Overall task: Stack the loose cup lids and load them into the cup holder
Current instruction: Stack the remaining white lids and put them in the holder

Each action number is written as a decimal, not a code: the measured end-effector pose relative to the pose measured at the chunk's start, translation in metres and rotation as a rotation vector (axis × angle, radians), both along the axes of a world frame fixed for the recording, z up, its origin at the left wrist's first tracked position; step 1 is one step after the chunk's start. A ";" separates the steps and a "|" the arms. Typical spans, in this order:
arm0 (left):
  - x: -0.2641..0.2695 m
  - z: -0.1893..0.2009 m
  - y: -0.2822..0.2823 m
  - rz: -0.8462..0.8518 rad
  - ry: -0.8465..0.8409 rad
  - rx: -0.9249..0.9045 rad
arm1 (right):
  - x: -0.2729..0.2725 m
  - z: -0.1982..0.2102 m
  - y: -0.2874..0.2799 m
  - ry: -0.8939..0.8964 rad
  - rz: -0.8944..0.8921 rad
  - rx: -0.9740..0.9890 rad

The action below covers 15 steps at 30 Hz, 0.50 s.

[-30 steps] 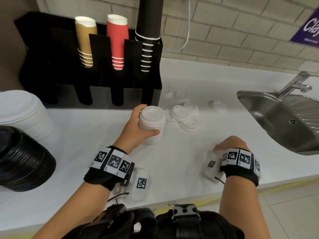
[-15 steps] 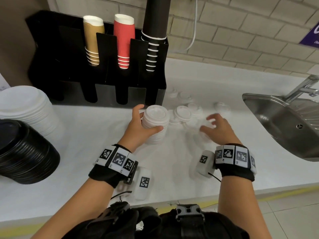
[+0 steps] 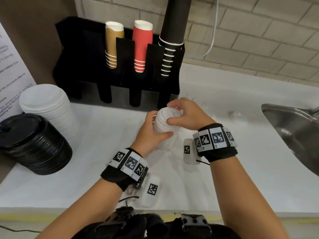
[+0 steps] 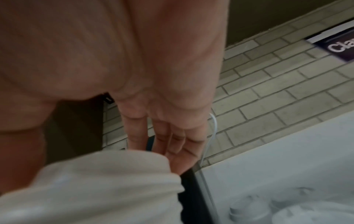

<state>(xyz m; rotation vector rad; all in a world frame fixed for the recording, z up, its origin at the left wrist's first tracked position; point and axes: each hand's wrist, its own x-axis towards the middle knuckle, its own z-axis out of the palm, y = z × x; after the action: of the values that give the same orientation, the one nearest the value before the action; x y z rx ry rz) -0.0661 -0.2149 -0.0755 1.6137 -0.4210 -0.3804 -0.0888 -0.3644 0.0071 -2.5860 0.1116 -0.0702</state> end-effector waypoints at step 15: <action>-0.007 0.001 -0.001 0.047 0.002 -0.038 | 0.006 -0.007 -0.007 0.060 0.150 -0.022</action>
<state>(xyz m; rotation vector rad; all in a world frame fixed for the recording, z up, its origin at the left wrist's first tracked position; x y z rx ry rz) -0.0736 -0.2154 -0.0747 1.5830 -0.3865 -0.3367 -0.0830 -0.3714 -0.0003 -2.6103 -0.0619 0.0615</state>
